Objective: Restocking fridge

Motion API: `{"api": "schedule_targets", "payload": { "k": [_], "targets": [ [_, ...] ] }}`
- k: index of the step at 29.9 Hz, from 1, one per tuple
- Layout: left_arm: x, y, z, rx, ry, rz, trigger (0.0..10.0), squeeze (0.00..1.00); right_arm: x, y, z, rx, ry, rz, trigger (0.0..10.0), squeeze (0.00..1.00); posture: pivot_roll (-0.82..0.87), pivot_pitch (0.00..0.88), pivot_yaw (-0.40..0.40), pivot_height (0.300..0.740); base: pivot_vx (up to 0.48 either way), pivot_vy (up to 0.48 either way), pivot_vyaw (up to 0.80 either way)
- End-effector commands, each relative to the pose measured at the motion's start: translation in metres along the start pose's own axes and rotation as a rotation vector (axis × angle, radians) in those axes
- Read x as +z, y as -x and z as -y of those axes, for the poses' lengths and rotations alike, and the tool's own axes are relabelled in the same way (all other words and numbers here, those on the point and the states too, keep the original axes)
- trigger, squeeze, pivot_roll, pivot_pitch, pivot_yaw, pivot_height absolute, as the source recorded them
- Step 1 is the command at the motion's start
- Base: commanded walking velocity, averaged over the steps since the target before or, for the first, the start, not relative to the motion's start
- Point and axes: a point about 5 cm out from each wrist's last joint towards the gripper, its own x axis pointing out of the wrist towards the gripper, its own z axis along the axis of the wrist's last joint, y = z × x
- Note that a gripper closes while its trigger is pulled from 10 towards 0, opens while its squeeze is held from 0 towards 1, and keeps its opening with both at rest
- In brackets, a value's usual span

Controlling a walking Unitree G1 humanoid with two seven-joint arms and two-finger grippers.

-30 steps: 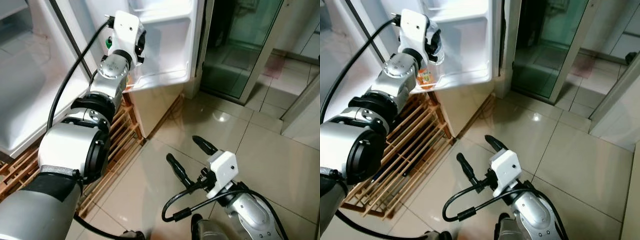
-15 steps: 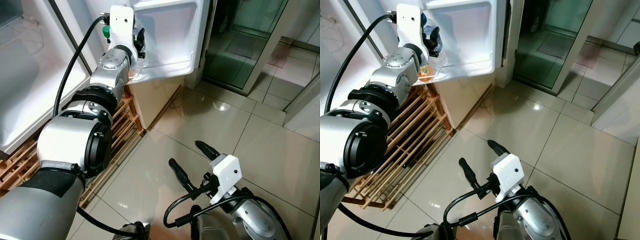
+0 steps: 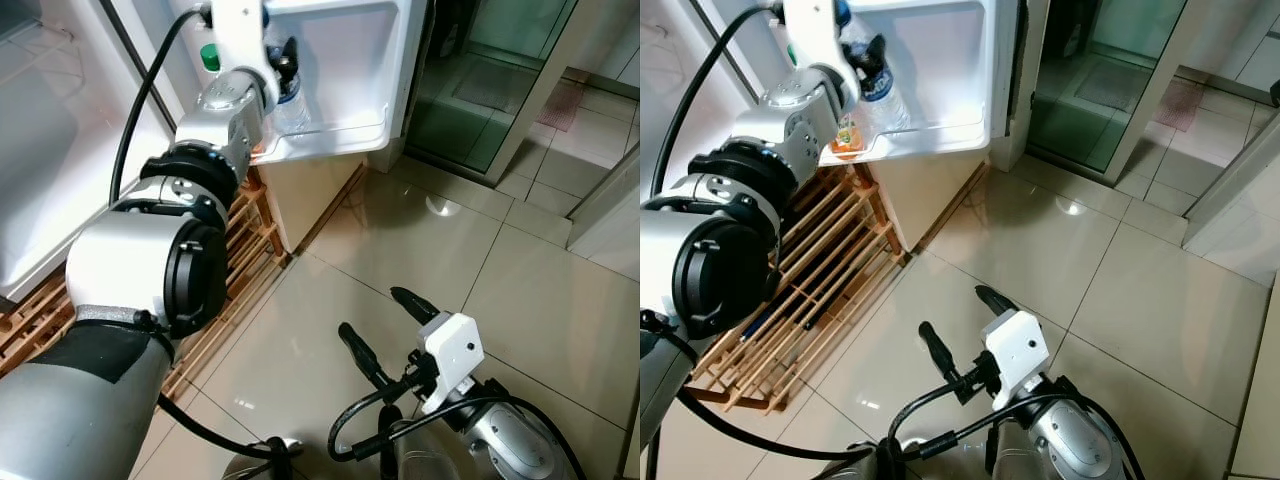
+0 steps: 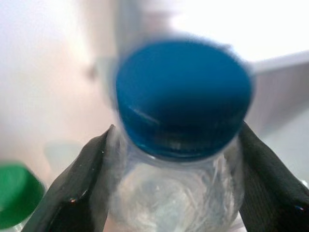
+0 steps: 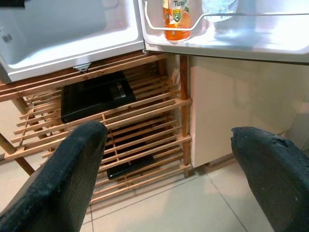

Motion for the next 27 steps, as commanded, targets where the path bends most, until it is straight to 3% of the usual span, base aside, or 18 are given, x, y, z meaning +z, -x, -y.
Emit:
{"api": "schedule_targets", "payload": {
  "k": [1, 3, 9, 17, 18, 19, 20, 23, 25, 26, 27],
  "targets": [
    [0.026, -0.001, -0.003, 0.003, -0.054, 0.086, 10.0, 1.00, 0.002, 0.000, -0.004, 0.012, -0.008, 0.004, 10.0, 0.02, -0.28, 0.231, 0.097, 0.740, 0.000, 0.000, 0.00],
    [0.032, 0.000, -0.005, 0.019, -0.104, 0.101, 10.0, 1.00, 0.002, -0.001, -0.003, 0.014, -0.008, 0.003, 10.0, 0.02, -0.27, 0.224, 0.097, 0.740, 0.000, 0.000, 0.00],
    [0.042, 0.000, -0.005, 0.014, -0.135, 0.119, 10.0, 1.00, 0.000, -0.003, -0.003, 0.017, -0.008, 0.003, 10.0, 0.01, -0.27, 0.206, 0.097, 0.740, 0.000, 0.000, 0.00],
    [0.050, 0.000, 0.000, -0.032, -0.086, 0.157, 10.0, 1.00, 0.000, -0.006, -0.002, 0.011, -0.007, 0.008, 10.0, 0.01, -0.26, 0.192, 0.102, 0.740, 0.000, 0.000, 0.00],
    [0.049, 0.000, 0.005, -0.076, -0.075, 0.171, 10.0, 1.00, 0.000, -0.008, -0.001, 0.000, -0.008, 0.013, 10.0, 0.01, -0.26, 0.190, 0.105, 0.740, 0.000, 0.000, 0.00],
    [0.045, 0.001, 0.011, -0.133, -0.082, 0.172, 10.0, 0.00, 0.000, -0.009, 0.001, -0.015, -0.017, 0.018, 10.0, 0.01, -0.26, 0.188, 0.105, 0.740, 0.000, 0.000, 0.00],
    [0.045, 0.001, 0.011, -0.133, -0.082, 0.172, 10.0, 0.00, 0.000, -0.009, 0.001, -0.015, -0.017, 0.018, 10.0, 0.01, -0.26, 0.188, 0.105, 0.740, 0.000, 0.000, 0.00],
    [0.025, 0.003, 0.022, -0.275, -0.116, 0.136, 10.0, 0.00, -0.002, -0.009, 0.004, -0.032, -0.026, 0.015, 10.0, 0.02, -0.24, 0.183, 0.108, 0.740, 0.000, 0.000, 0.00],
    [0.005, 0.007, 0.022, -0.330, -0.138, 0.091, 10.0, 0.00, -0.004, -0.009, 0.005, -0.037, -0.032, 0.011, 10.0, 0.02, -0.23, 0.180, 0.106, 0.740, 0.000, 0.000, 0.00],
    [0.005, 0.007, 0.022, -0.330, -0.138, 0.091, 10.0, 0.00, -0.004, -0.009, 0.005, -0.037, -0.032, 0.011, 10.0, 0.02, -0.23, 0.180, 0.106, 0.740, 0.000, 0.000, 0.00],
    [-0.014, 0.013, 0.017, -0.349, -0.145, 0.058, 10.0, 0.00, -0.006, -0.009, 0.006, -0.038, -0.036, 0.008, 10.0, 0.01, -0.22, 0.175, 0.102, 0.740, 0.000, 0.000, 0.00]
  ]
}}
